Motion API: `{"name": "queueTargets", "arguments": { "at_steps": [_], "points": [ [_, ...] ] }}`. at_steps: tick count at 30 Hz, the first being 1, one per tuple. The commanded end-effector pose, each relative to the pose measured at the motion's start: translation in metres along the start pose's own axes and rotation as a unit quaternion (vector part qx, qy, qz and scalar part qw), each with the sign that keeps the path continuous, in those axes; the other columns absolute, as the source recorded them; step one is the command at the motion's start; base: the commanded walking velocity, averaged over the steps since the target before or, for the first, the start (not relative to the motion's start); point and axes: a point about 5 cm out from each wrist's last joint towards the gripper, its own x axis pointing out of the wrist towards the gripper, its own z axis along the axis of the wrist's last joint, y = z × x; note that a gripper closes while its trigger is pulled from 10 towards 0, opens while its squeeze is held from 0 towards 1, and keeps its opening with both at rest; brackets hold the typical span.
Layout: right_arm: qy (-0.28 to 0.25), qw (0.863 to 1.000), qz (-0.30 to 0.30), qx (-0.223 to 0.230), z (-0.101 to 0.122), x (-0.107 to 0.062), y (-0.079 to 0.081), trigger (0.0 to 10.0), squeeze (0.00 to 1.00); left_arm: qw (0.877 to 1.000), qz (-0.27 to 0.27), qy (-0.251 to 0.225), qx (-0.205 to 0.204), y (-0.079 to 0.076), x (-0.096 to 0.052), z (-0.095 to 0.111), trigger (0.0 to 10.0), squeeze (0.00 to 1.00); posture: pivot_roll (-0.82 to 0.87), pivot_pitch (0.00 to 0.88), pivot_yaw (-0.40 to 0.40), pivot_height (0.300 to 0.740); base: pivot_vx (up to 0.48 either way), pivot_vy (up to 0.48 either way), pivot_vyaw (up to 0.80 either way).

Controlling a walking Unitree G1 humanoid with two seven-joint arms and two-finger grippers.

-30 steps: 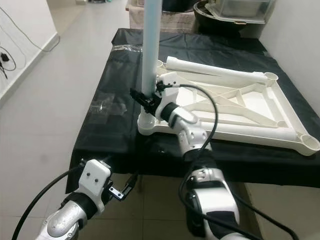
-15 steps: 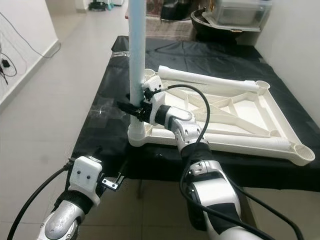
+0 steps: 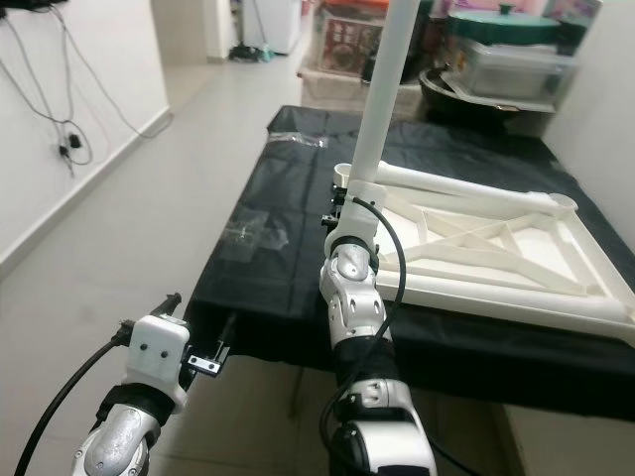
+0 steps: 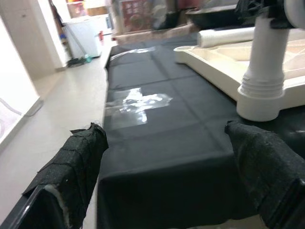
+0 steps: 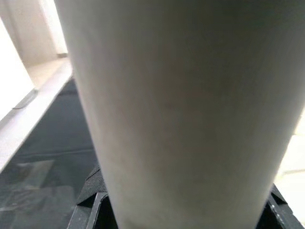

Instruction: Building children table

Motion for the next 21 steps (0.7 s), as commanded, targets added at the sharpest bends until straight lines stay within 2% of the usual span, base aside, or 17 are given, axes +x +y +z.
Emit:
{"name": "queueTargets", "arguments": {
  "at_steps": [1, 2, 3, 4, 5, 9, 10, 13, 14, 15, 16, 17, 19, 20, 21],
  "points": [
    [0.022, 0.998, 0.034, 0.046, -0.009, -0.006, 0.017, 8.7, 0.0, 1.0, -0.001, 0.007, 0.0, -0.002, -0.001, -0.003, 10.0, 0.0, 0.06, 0.053, -0.08, 0.74, 0.0, 0.0, 0.0],
    [0.022, 0.998, 0.034, 0.046, -0.009, -0.006, 0.017, 8.7, 0.0, 1.0, -0.001, 0.007, 0.0, -0.002, -0.001, -0.003, 10.0, 0.0, 0.06, 0.053, -0.08, 0.74, 0.0, 0.0, 0.0],
    [0.005, 0.996, 0.073, 0.046, -0.007, -0.008, 0.03, 10.0, 0.0, 1.0, 0.0, 0.007, 0.0, -0.002, -0.001, -0.004, 10.0, 0.0, 0.06, 0.054, -0.081, 0.74, 0.0, 0.0, 0.0],
    [-0.004, 0.991, 0.125, 0.057, -0.007, -0.009, 0.041, 10.0, 1.0, 1.0, 0.0, 0.007, -0.001, -0.002, -0.001, -0.004, 10.0, 0.0, 0.06, 0.057, -0.079, 0.74, 0.0, 0.0, 0.0],
    [-0.019, 0.986, 0.155, 0.05, -0.006, -0.009, 0.045, 10.0, 1.0, 1.0, -0.001, 0.007, -0.002, -0.002, -0.001, -0.004, 10.0, 0.0, 0.06, 0.057, -0.079, 0.74, 0.0, 0.0, 0.0],
    [-0.029, 0.985, 0.167, 0.039, -0.005, -0.008, 0.045, 10.0, 1.0, 1.0, -0.001, 0.008, -0.003, -0.003, 0.0, -0.005, 10.0, 0.0, 0.06, 0.057, -0.077, 0.74, 0.0, 0.0, 0.0],
    [-0.028, 0.978, 0.202, 0.041, -0.006, -0.006, 0.044, 10.0, 0.0, 1.0, -0.002, 0.008, -0.003, -0.003, 0.0, -0.005, 10.0, 0.0, 0.06, 0.057, -0.076, 0.74, 0.0, 0.0, 0.0],
    [-0.028, 0.978, 0.202, 0.041, -0.006, -0.006, 0.044, 10.0, 0.0, 1.0, -0.002, 0.008, -0.003, -0.003, 0.0, -0.005, 10.0, 0.0, 0.06, 0.057, -0.076, 0.74, 0.0, 0.0, 0.0],
    [-0.031, 0.966, 0.254, 0.02, -0.005, -0.003, 0.041, 10.0, 0.0, 1.0, -0.002, 0.007, -0.003, -0.003, 0.001, -0.005, 10.0, 0.0, 0.05, 0.058, -0.071, 0.74, 0.0, 0.0, 0.0],
    [-0.031, 0.966, 0.254, 0.02, -0.005, -0.003, 0.041, 10.0, 0.0, 1.0, -0.002, 0.007, -0.003, -0.003, 0.001, -0.005, 10.0, 0.0, 0.05, 0.058, -0.071, 0.74, 0.0, 0.0, 0.0],
    [-0.01, 0.944, 0.33, -0.007, -0.007, 0.0, 0.036, 10.0, 0.0, 1.0, -0.003, 0.007, -0.003, -0.003, 0.002, -0.006, 10.0, 0.0, 0.06, 0.059, -0.072, 0.74, 0.0, 0.0, 0.0],
    [0.019, 0.913, 0.407, -0.025, -0.007, 0.002, 0.032, 10.0, 0.0, 1.0, -0.004, 0.007, -0.002, -0.003, 0.002, -0.006, 10.0, 0.0, 0.06, 0.059, -0.07, 0.74, 0.0, 0.0, 0.0],
    [0.019, 0.913, 0.407, -0.025, -0.007, 0.002, 0.032, 10.0, 0.0, 1.0, -0.004, 0.007, -0.002, -0.003, 0.002, -0.006, 10.0, 0.0, 0.06, 0.059, -0.07, 0.74, 0.0, 0.0, 0.0],
    [0.044, 0.875, 0.479, -0.056, -0.008, 0.0, 0.029, 10.0, 0.0, 1.0, -0.004, 0.007, -0.003, -0.003, 0.003, -0.006, 10.0, 0.0, 0.06, 0.06, -0.07, 0.74, 0.0, 0.0, 0.0],
    [0.044, 0.875, 0.479, -0.056, -0.008, 0.0, 0.029, 10.0, 0.0, 1.0, -0.004, 0.007, -0.003, -0.003, 0.003, -0.006, 10.0, 0.0, 0.06, 0.06, -0.07, 0.74, 0.0, 0.0, 0.0]
  ]
}}
